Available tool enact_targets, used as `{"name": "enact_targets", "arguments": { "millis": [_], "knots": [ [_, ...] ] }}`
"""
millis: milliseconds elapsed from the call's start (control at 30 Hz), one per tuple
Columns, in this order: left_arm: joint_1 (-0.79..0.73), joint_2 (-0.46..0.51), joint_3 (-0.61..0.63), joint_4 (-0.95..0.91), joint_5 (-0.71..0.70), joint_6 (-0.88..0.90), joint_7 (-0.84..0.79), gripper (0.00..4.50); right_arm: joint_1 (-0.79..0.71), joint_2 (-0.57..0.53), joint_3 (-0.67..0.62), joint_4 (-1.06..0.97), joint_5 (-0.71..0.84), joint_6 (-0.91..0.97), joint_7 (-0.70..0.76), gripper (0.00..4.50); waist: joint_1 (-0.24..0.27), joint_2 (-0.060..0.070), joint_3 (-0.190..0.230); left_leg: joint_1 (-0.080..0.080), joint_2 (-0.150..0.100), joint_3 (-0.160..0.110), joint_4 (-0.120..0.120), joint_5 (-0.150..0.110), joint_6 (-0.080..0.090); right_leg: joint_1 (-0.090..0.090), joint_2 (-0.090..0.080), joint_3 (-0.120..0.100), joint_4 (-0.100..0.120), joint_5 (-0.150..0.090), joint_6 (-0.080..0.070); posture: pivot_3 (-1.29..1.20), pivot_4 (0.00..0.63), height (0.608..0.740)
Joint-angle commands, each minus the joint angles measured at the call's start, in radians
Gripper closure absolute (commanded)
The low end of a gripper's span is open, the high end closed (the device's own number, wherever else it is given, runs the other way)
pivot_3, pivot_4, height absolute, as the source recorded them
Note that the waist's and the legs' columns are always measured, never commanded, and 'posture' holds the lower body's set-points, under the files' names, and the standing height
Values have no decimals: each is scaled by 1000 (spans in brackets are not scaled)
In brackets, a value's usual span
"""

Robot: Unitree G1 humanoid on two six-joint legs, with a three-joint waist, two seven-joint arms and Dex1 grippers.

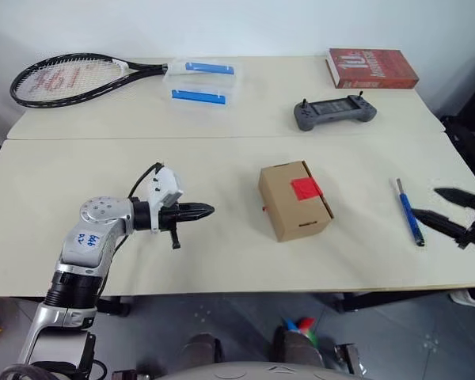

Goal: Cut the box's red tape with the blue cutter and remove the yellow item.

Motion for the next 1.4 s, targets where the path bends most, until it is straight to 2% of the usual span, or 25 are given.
{"name": "enact_targets", "arguments": {
  "millis": [33, 133, 300, 333, 467, 667, 900, 1067, 1400],
  "knots": [
    [-45, -85, -66, -30, 14, 65, 90, 4500, -94, 68, 173, -77, -119, -41, -60, 1472, -2, -2, -1, 1, 0, 0, 0, 0, 0, 1, 0, 0, 0, 0, 0, 0, 150, 740],
    [-90, -133, -115, 21, 62, 97, 145, 4500, -201, 169, 276, -5, -274, -141, -179, 2583, -3, -5, 0, 0, 0, 0, 2, 0, 0, 2, 0, 1, -1, 0, 0, 0, 150, 740],
    [-163, -229, -188, 94, 101, 143, 211, 4500, -271, 301, 395, 64, -374, -219, -206, 4345, 2, -4, 0, -1, -1, 0, 0, 0, 0, 1, 0, 0, -1, 0, 0, 0, 150, 740],
    [-169, -238, -199, 97, 107, 144, 211, 4500, -278, 321, 408, 67, -381, -219, -210, 4432, 1, -4, 0, -2, -1, 0, 0, 0, 0, 1, 0, 0, -2, 1, 0, 0, 150, 740],
    [-184, -258, -220, 96, 115, 158, 212, 4500, -299, 402, 461, 10, -360, -129, -210, 4432, -3, -4, 0, -1, -1, 0, -2, 0, 0, 0, 0, -1, -3, 1, 0, 0, 150, 740],
    [-190, -251, -230, 97, 127, 159, 210, 4500, -287, 445, 520, -91, -371, -36, -214, 4432, -3, -4, 0, -1, 0, 0, -1, 0, 0, 0, 1, 0, -2, 1, 0, 0, 150, 740],
    [-93, -95, -219, -69, 115, 222, 143, 4500, -231, 481, 577, -300, -329, 128, -223, 4432, -11, -4, 0, -1, 0, 0, -2, 0, 0, -1, 1, 0, -2, 1, 0, 0, 150, 740],
    [35, 9, -144, -233, 60, 320, 130, 4500, -205, 512, 611, -415, -308, 258, -267, 4432, -17, -4, 0, -1, 0, -1, -2, 0, 0, -2, 1, 0, -2, 0, 0, 0, 150, 740],
    [139, 9, -126, -387, -21, 433, 161, 4500, -133, 486, 618, -539, -255, 345, -243, 4432, -1, -4, 0, -2, 0, 0, -1, 0, -1, -2, 1, 1, -1, 0, 0, 0, 150, 740]
  ]
}}
